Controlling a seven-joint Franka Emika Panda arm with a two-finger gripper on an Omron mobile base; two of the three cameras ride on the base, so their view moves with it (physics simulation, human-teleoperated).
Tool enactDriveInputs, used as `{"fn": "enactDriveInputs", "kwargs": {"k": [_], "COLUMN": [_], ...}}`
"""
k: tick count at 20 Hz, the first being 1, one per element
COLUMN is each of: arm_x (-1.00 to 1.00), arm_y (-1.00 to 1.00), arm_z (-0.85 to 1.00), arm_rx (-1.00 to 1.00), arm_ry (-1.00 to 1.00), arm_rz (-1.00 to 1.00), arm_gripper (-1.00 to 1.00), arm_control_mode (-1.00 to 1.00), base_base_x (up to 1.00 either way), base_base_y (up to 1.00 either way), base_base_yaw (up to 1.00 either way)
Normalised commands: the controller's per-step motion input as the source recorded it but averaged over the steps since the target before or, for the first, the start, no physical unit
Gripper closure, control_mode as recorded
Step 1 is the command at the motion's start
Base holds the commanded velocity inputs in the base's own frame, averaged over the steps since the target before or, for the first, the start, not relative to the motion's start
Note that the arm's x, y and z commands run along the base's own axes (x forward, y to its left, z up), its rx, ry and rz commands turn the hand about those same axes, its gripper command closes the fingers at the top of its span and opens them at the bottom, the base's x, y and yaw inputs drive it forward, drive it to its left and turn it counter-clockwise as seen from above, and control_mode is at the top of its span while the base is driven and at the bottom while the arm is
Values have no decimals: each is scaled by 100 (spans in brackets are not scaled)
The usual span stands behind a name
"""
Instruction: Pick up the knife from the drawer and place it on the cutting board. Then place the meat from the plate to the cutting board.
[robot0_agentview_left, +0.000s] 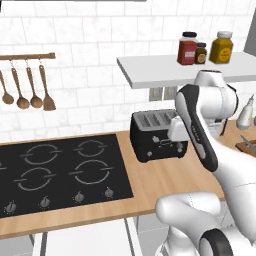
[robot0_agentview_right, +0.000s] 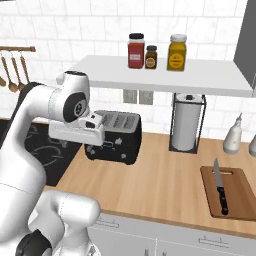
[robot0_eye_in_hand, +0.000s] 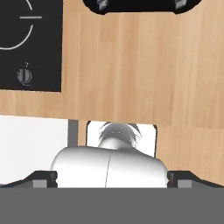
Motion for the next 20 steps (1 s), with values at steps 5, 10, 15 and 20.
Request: {"fn": "enactDriveInputs", "kwargs": {"k": [5,10,15,20], "arm_x": [-23,0,0,0], "arm_y": [-1,0,0,0], "arm_z": [-14,0,0,0], "arm_rx": [0,0,0,0], "arm_ry": [-7,0,0,0], "arm_rz": [-1,0,0,0], "arm_gripper": [-100,-100,-100,-100], "arm_control_mode": [-100,-100,100,100], "base_base_x": [0,0,0,-64], "base_base_y": [0,0,0,-8], "base_base_yaw": [0,0,0,-8]}}
